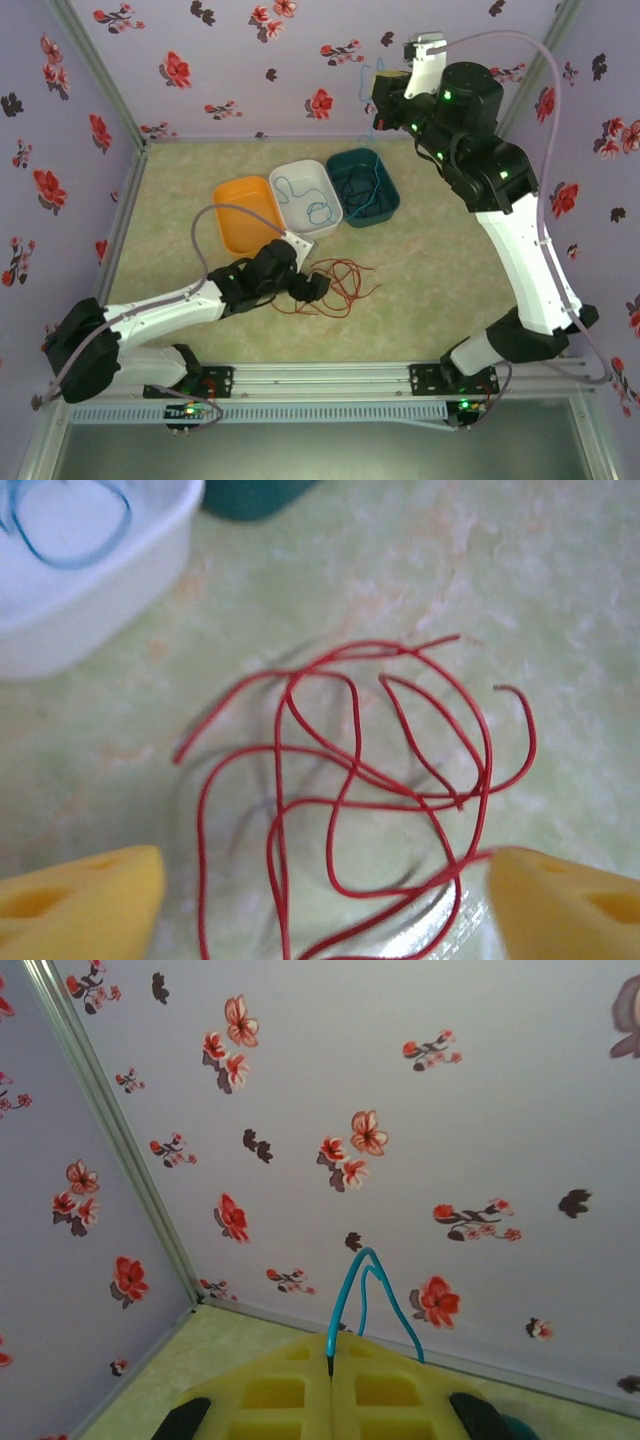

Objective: Untangle the cables

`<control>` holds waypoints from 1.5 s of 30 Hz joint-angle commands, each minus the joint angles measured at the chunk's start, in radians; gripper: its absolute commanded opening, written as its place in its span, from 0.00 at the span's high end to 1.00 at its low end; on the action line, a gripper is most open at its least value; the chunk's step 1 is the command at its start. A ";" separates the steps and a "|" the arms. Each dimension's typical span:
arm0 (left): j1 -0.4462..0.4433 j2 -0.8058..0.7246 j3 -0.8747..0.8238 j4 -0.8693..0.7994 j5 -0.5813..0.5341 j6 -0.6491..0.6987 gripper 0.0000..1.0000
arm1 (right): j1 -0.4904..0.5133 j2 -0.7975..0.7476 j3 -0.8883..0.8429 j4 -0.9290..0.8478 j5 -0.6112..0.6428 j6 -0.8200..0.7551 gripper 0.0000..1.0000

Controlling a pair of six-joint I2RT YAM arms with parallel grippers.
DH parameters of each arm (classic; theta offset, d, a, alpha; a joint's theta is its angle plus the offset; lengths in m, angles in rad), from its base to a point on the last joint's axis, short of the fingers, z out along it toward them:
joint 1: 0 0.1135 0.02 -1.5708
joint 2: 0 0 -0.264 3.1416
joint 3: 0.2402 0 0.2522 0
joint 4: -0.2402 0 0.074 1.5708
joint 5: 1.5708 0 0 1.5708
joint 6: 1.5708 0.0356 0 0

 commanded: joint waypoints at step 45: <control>0.103 -0.472 -0.060 -0.175 -0.619 -0.122 0.00 | -0.113 0.584 0.264 -0.098 -0.407 0.127 1.00</control>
